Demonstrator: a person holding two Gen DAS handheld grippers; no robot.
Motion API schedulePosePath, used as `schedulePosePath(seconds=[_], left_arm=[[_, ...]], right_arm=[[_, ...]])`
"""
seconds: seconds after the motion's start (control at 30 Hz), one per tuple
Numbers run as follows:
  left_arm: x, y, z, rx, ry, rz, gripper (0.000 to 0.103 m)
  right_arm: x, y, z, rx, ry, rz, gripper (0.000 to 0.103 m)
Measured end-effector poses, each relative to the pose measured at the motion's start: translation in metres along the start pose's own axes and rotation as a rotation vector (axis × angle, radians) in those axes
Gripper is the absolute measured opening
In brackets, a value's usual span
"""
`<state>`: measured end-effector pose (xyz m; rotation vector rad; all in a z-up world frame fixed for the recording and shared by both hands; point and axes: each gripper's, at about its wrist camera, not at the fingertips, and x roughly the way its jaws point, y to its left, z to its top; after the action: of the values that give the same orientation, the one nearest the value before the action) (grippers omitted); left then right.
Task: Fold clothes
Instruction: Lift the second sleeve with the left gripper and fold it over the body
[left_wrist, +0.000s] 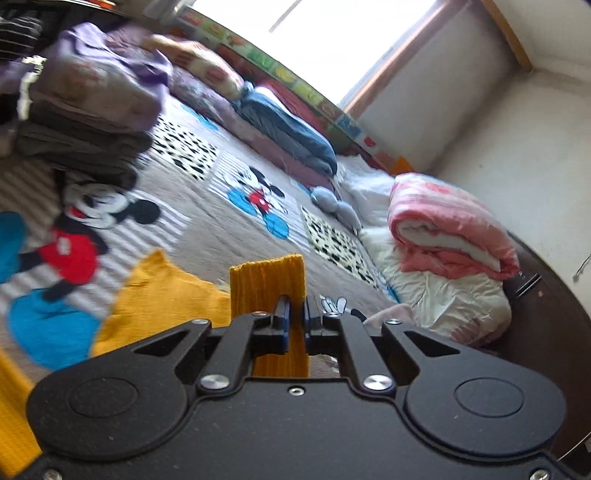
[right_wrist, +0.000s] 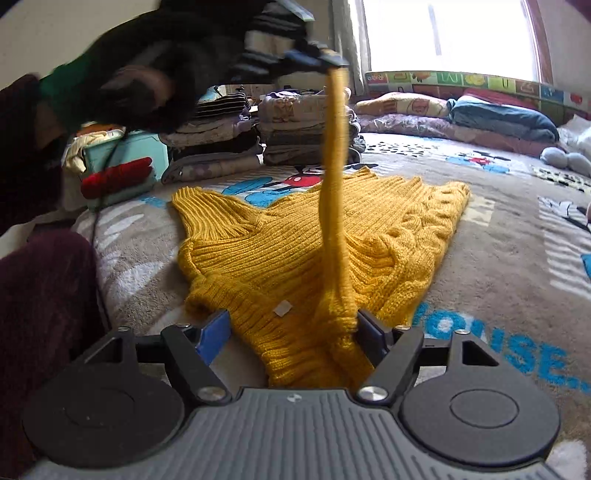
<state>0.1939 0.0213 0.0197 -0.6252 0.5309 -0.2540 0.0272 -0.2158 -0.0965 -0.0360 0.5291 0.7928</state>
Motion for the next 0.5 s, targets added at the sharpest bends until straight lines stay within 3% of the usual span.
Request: schedulePosePath(seconds=[0.23, 0.5], left_arm=[[0.078, -0.014, -0.008, -0.019, 0.082, 0.049, 0.004], [0.130, -0.010, -0.024, -0.031, 0.127, 0.122, 0.004]], right_arm=[[-0.004, -0.019, 0.000, 0.147, -0.012, 0.065, 0.074], [-0.007, -0.038, -0.001, 0.277, -0.028, 0.119, 0.074]])
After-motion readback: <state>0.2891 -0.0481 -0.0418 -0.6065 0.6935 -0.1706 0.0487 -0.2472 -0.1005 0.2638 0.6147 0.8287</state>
